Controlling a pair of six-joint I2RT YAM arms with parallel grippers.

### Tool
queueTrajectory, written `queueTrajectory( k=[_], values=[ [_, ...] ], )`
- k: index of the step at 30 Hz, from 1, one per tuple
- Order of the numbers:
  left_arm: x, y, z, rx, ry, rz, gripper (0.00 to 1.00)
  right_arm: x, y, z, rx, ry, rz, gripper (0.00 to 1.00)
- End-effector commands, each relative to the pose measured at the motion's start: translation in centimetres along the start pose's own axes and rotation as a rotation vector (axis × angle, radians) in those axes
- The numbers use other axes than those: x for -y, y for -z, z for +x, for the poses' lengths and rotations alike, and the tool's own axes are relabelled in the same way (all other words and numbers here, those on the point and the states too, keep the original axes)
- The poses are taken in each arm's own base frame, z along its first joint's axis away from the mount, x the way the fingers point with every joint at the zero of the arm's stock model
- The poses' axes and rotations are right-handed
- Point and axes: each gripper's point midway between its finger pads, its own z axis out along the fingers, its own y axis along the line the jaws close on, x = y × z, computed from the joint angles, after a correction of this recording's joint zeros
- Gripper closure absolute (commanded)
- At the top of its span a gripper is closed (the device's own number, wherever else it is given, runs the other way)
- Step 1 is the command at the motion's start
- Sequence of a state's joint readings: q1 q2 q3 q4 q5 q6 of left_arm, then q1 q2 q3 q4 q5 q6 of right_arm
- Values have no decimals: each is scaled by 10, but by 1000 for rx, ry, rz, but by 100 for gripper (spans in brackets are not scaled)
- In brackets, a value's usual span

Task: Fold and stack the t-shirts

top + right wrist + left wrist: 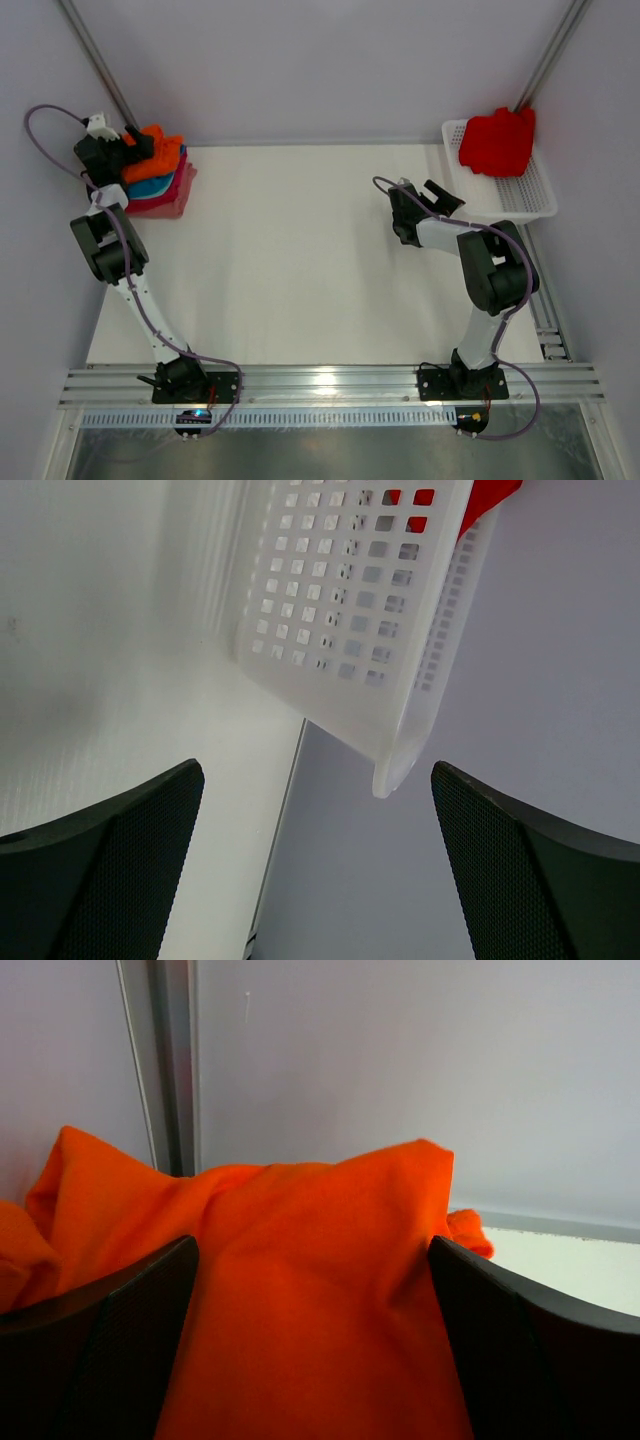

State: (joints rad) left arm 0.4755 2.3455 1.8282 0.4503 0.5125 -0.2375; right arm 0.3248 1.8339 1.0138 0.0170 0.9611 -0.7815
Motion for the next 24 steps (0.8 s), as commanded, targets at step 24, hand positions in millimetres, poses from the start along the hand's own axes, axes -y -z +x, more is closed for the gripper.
queueTrajectory(
  k=[24],
  values=[
    [31, 9, 34, -193, -43, 103, 1, 13, 4, -10, 25, -112, -9, 1]
  ],
)
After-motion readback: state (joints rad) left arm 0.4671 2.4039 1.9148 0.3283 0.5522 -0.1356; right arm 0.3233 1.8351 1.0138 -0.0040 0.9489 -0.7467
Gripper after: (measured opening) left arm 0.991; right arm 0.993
